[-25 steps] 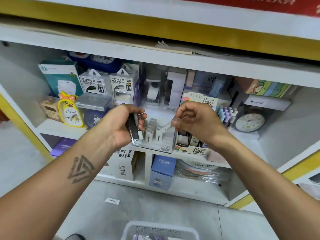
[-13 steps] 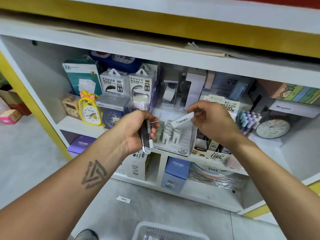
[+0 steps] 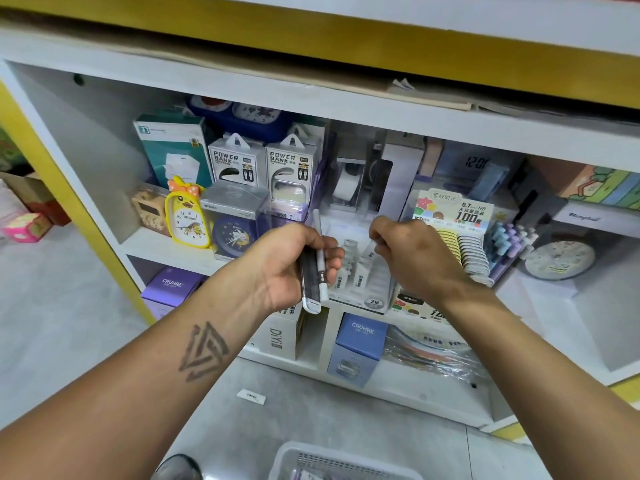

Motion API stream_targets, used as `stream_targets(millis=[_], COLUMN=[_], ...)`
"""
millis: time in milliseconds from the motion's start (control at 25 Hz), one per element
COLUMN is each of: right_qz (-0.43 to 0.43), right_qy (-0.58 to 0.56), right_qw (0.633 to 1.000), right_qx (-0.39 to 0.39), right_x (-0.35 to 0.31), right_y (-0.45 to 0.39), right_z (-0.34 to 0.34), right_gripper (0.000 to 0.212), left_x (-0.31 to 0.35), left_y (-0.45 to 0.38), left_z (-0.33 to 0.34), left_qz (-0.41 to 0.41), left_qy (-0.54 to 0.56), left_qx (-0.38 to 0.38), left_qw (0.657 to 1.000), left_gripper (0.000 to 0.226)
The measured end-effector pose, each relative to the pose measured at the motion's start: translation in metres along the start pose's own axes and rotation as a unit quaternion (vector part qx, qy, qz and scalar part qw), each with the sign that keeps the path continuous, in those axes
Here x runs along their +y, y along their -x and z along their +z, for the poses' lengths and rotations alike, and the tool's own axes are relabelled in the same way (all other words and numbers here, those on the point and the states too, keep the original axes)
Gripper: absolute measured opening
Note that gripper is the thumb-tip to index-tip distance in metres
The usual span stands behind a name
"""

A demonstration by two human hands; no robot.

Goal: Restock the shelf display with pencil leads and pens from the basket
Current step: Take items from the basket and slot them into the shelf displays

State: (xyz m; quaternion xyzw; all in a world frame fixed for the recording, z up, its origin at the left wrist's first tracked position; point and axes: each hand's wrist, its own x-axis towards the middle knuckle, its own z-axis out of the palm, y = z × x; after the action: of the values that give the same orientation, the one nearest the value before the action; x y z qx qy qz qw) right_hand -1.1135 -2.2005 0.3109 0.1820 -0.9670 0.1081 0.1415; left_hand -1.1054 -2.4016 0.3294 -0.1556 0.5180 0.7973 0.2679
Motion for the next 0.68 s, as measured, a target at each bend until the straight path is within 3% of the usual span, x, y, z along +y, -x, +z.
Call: stream_targets(millis=[240,440,560,640,680], right_qz=[-0.002,0.01,0.109,0.179,0.191], right_qy=[-0.002,0.029,-0.174,-0.363,-0.4], right_qw=[0.999,0.997,0.978,0.914,0.896], right_qx=[-0.038,-0.076,-0.019,-0.029,-0.039], right_x=[-0.001,-0.002,-0.007,-0.014,-0.016], right_y=[-0.002,-0.005,-0.007,-0.006,-0.004], right_z=[0.008,0.01,0.0,-0.01,-0.014], right_gripper=[0.013,0.031,0.026,0.016,0.013], left_x=[0.001,-0.002,-0.003,-0.006,-0.007], left_y=[0.0,0.001,0.002,0.004,0.004], left_z=[-0.004,-0.003,0.0,0.006,0.009], left_qz=[-0.003,0.003,0.008,0.01,0.016], left_qy=[0.0,0.005,-0.003,-0.004,0.007], left_qx=[0.007,-0.022,-0.055,-0.083,-0.088], left_qw=[1.0,1.0,0.998,0.997,0.996], left_gripper=[0.029,0.031,0.022,0.019,0.017])
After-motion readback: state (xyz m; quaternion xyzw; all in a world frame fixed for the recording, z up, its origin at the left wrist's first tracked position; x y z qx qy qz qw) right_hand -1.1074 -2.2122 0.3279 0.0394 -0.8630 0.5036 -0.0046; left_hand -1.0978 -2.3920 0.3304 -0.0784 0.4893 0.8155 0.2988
